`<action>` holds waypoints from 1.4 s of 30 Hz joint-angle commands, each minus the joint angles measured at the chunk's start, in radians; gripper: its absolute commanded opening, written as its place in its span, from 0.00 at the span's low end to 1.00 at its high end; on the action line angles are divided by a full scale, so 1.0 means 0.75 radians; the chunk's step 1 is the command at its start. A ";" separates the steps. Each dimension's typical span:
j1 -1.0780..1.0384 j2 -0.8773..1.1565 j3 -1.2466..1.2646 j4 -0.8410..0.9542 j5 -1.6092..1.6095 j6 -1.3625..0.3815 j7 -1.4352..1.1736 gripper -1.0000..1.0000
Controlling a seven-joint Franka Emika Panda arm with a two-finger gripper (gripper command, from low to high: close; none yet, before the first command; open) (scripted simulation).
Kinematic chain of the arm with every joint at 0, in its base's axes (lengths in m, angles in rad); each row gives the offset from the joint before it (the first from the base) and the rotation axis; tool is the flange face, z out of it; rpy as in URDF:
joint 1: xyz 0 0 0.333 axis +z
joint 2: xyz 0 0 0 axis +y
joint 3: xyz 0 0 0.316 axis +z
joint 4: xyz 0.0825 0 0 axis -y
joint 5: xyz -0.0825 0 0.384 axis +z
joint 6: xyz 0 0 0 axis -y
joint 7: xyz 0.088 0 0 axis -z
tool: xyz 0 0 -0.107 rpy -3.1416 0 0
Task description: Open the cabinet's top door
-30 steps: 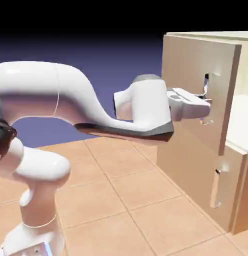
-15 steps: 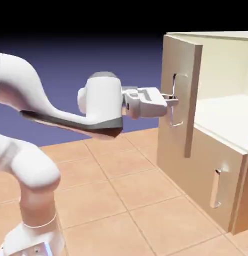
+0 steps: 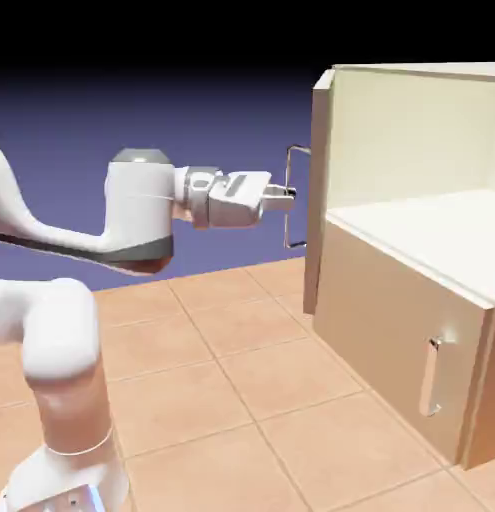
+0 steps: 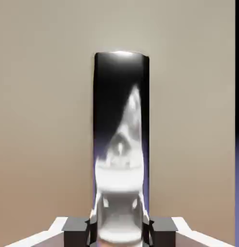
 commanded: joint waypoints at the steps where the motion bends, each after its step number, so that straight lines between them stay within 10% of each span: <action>1: 0.004 -0.029 0.025 -0.016 0.062 -0.020 -0.036 0.00; 20: 0.335 -0.282 0.768 -0.018 1.116 -0.828 -0.418 0.00; 42: -0.258 -0.036 1.594 0.949 1.743 -1.824 -0.461 0.00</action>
